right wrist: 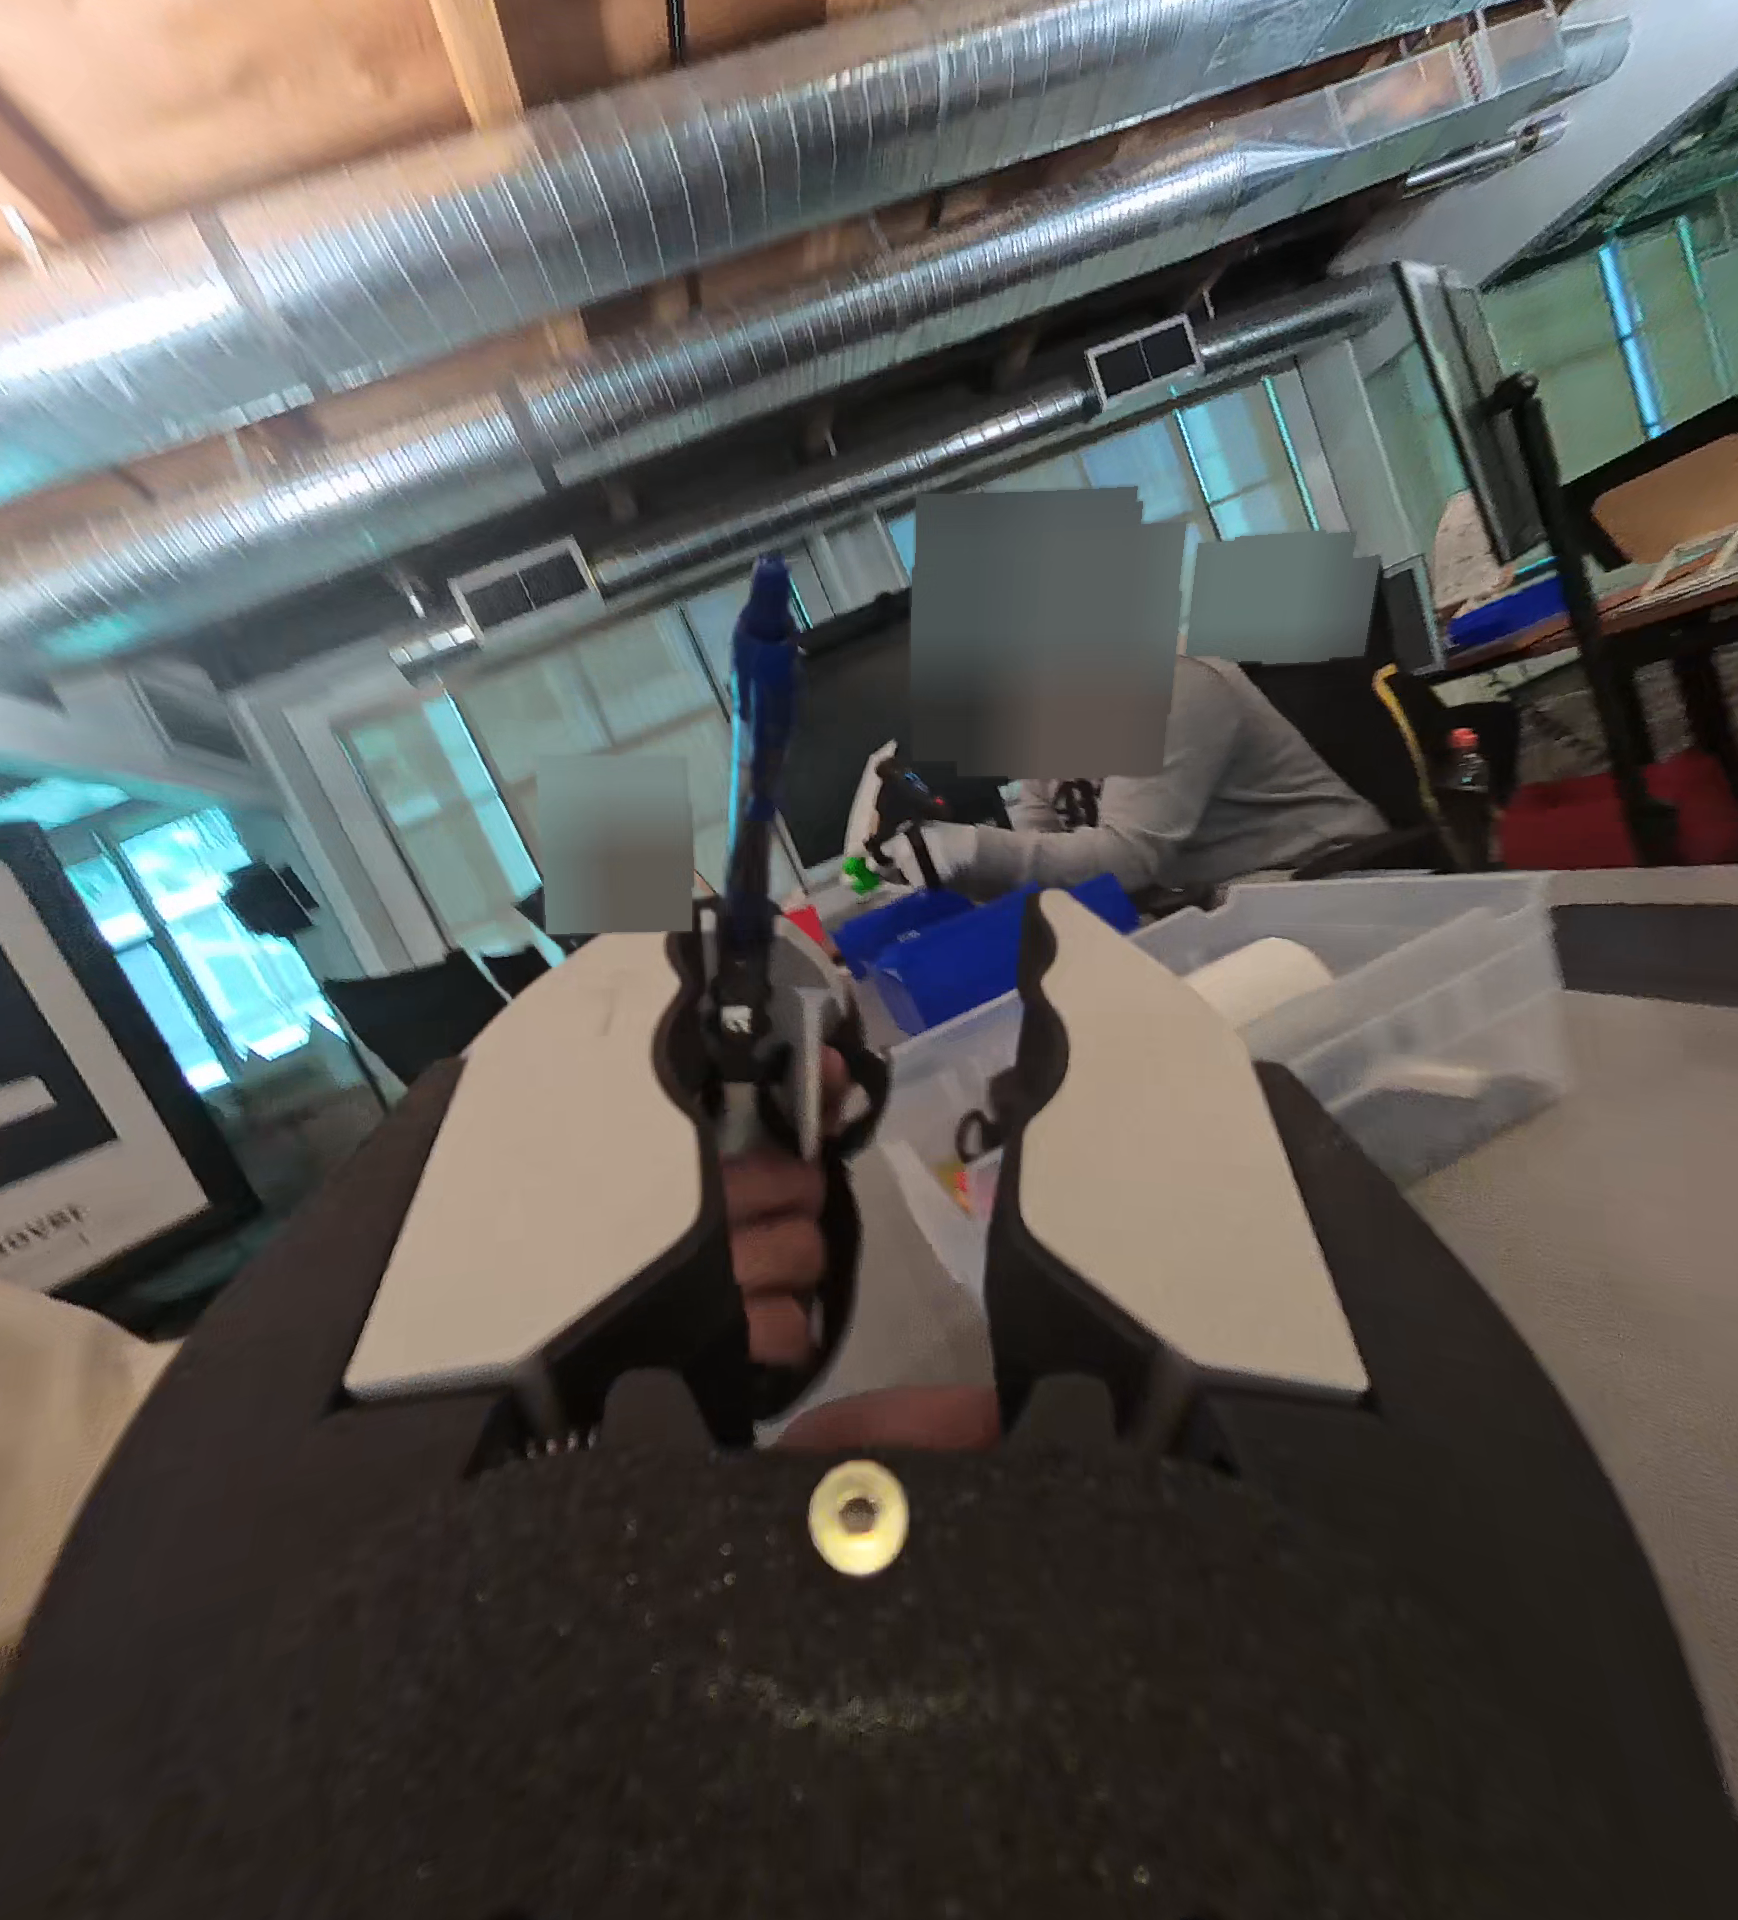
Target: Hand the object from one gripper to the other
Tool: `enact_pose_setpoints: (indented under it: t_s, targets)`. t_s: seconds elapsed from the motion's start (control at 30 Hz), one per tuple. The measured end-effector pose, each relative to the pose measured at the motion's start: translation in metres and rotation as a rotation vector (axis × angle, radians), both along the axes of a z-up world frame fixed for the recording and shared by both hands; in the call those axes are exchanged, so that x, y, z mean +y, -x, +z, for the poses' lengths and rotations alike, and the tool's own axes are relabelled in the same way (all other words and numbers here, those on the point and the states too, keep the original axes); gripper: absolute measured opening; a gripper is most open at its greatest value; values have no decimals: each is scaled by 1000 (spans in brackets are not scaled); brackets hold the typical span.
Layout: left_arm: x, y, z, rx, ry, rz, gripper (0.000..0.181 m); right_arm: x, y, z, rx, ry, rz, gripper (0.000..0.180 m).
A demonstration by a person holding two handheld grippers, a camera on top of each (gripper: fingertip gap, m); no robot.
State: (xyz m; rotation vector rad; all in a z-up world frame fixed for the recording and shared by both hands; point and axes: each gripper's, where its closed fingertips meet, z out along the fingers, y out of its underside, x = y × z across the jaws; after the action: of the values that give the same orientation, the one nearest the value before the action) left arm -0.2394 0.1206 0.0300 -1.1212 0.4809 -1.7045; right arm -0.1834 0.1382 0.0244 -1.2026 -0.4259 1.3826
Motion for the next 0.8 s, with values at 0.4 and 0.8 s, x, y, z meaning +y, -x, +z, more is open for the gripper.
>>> enact_pose_setpoints:
  t_s: [0.4, 0.8]
  targets:
    - [1, -30, -30, 59, 98, -82, 10, -3, 12, 1, 49, 59, -11, 11]
    - [14, -6, -75, 461, 153, 147, 61, 40, -48, 4, -468, -79, -534, 10]
